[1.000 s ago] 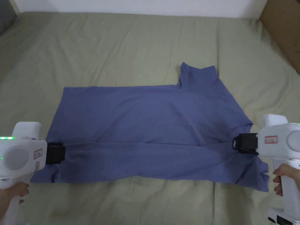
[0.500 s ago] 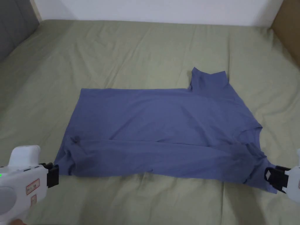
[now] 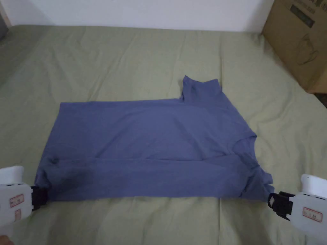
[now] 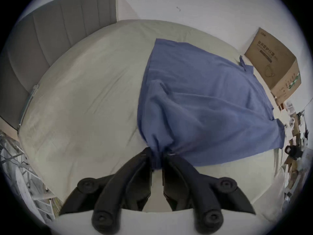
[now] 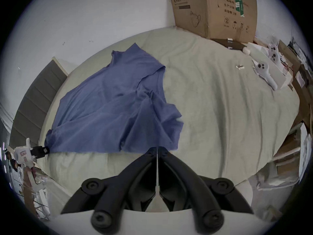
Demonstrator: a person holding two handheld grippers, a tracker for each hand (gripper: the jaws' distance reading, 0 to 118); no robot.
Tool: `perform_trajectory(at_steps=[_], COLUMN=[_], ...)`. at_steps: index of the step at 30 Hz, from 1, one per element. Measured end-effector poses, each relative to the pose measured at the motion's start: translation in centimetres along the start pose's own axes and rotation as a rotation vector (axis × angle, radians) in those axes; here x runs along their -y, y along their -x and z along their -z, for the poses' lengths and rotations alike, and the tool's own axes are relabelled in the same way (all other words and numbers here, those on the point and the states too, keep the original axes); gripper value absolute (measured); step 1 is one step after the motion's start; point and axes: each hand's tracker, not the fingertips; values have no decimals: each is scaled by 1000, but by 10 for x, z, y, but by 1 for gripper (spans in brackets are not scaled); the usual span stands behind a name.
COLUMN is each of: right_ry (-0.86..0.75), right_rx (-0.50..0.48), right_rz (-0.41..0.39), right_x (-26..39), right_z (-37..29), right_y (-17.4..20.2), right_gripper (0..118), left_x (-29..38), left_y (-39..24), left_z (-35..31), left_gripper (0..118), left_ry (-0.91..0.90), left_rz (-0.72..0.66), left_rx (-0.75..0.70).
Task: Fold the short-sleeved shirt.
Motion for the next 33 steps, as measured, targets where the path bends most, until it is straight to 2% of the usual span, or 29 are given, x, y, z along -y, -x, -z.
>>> perform_trajectory(at_steps=[1, 2, 3, 4, 7, 8, 9, 10, 11, 12, 14, 24, 27, 33], right_ry=[-4, -2, 10, 11, 57, 69, 87, 115, 126, 103, 100, 17, 13, 123], right_rx=[6, 7, 2, -4, 58, 56, 44, 28, 19, -5, 44, -11, -14, 13], right_rz=[1, 7, 10, 9, -47, -61, -47, -34, -10, -14, -109, -15, -12, 35], right_x=[-6, -11, -15, -18, -27, -28, -27, -26, -24, -23, -23, -40, -35, 13], right_z=[3, 7, 14, 20, 47, 57, 69, 77, 81, 78, 72, 1, -22, -23], right_y=[1, 1, 0, -1, -3, -4, -7, -8, -6, -2, 6, -5, -10, -26], right_gripper=[28, 58, 78, 80, 76, 66, 44, 16, 11, 11, 9, 6, 6, 6], left_x=[0, 0, 0, 0, -4, -4, -5, -6, -6, -6, -6, -4, 2, 40], left_y=[-5, -10, -14, -17, -17, -16, -15, -13, -10, -10, -9, -12, -10, -3], left_z=[-1, -2, -5, -6, -11, -13, -14, -15, -16, -16, -17, -50, -66, -73], left_gripper=[10, 10, 10, 10, 10, 10, 10, 10, 10, 10, 10, 10, 9, 9], left_ry=[-6, -7, -8, -15, -13, -18, -20, -20, -21, -21, -20, -47, -55, 21], left_rz=[27, 63, 79, 83, 87, 89, 86, 76, 63, 55, 45, 78, 91, 109], left_rx=[-27, -34, -44, -47, -39, -44, -40, -31, -22, -18, -16, -42, -52, -106])
